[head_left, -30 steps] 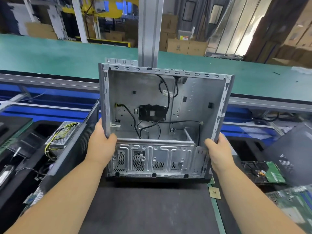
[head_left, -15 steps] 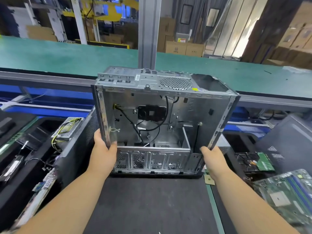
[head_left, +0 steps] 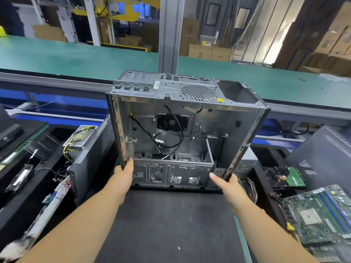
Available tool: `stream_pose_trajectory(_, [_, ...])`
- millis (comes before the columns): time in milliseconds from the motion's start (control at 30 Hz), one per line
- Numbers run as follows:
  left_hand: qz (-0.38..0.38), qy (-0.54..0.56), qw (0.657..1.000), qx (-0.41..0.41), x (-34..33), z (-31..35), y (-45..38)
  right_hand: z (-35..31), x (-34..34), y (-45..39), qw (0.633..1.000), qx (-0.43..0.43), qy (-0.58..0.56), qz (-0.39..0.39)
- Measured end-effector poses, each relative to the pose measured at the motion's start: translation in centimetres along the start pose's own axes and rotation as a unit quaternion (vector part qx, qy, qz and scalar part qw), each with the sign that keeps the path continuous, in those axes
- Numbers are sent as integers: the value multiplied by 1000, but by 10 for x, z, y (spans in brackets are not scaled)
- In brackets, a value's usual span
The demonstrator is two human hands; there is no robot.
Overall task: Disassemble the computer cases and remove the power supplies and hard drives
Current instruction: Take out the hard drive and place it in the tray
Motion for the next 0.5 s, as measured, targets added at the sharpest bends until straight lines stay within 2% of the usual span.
stream_pose_trajectory(100, [-1,6,999,37,-3,-9,-8,1,-2,2,992,-18,110,65])
stream_pose_trajectory(167, [6,16,999,34,-4,-7,-13,-5,-3,-1,985,-45,135,100])
stream_pose_trajectory(267, [8,34,999,33,-3,-5,-19,-10,-5,-10,982,-82,110,129])
stream_pose_trajectory(500, [9,67,998,12,-5,5,-37,-20,-5,-36,984,-72,85,138])
Point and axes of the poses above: each hand's wrist, its own y-axis away from the middle knuckle, its own x-axis out of the back of the hand, z = x × y, the point moved 6 cm from there along -y, towards the middle knuckle, and after that the axes turned 13 degrees about -z, right-handed, at the moved point
